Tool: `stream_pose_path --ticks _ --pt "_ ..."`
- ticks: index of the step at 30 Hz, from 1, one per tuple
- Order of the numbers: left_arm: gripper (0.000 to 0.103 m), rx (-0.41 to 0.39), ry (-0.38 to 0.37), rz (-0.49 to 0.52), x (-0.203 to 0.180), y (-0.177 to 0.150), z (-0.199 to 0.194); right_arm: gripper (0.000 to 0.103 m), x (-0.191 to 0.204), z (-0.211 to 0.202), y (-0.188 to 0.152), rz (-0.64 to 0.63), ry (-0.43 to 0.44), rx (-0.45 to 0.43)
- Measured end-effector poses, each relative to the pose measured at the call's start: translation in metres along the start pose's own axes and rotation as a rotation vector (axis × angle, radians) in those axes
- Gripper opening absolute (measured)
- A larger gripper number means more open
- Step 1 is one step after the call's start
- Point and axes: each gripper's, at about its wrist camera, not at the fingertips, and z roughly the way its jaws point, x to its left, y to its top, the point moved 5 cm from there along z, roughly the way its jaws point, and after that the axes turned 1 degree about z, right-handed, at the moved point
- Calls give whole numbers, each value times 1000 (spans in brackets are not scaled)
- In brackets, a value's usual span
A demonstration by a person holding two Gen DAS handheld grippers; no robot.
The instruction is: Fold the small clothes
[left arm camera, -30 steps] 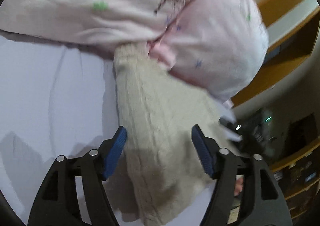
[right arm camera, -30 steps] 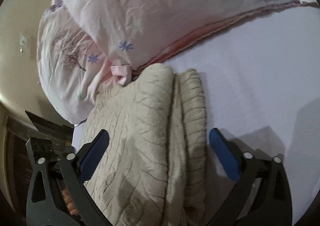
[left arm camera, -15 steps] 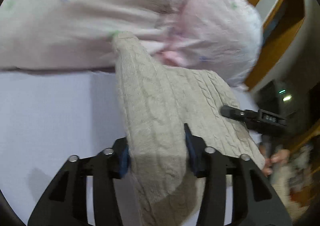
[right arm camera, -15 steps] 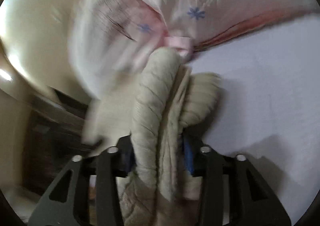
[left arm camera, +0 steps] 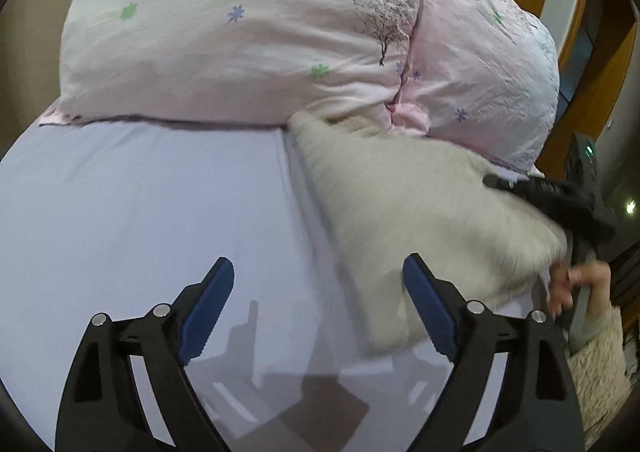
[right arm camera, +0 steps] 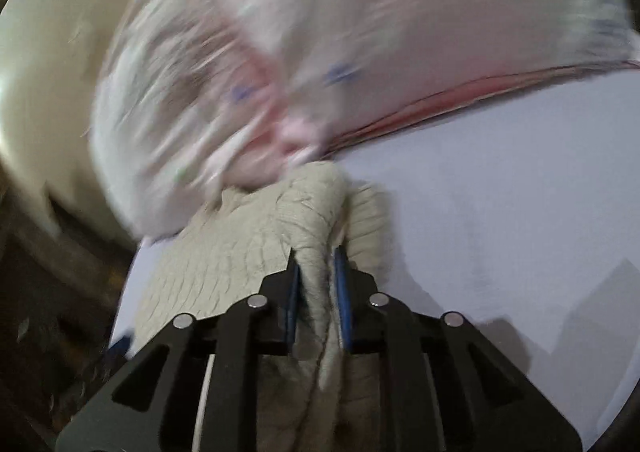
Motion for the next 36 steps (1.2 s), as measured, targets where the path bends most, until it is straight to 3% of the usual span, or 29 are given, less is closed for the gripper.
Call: stream_pose_path --ticks 3,4,5,7,8,11,13,14,16,17,22,24,28,36 --pt "94 7 44 17 -2 -17 -2 23 -5 -6 -1 -20 -88 -9" --pt "95 15 73 28 -2 -23 -2 40 -3 -12 -2 -30 -121 -29" --pt "97 20 93 35 -3 -27 -2 50 0 -22 -2 -42 -170 -59" --pt "100 32 112 47 -5 -34 -4 97 1 -56 -10 -77 -319 -158" --pt "102 35 101 48 -7 -39 -5 101 4 -69 -14 -94 -344 -193" --pt "102 72 119 67 -16 -49 -3 101 4 -121 -40 -150 -437 -265" --pt "102 99 150 105 -26 -55 0 101 4 -133 -67 -181 -471 -212" --pt "102 102 156 121 -31 -57 2 101 5 -133 -77 -201 -441 -174" --pt "102 108 166 149 -38 -60 5 101 14 -117 -99 -242 -338 -54" --pt "102 124 182 162 -42 -62 9 101 17 -107 -110 -256 -330 1" --pt "102 152 214 164 -48 -64 19 101 40 -64 -129 -315 -349 90" --pt "102 153 208 145 -46 -63 20 101 50 -51 -131 -334 -360 89" --pt "102 150 210 119 -40 -64 23 101 50 -39 -139 -353 -467 100" --pt "102 150 206 124 -39 -67 24 101 48 -42 -144 -343 -470 95"
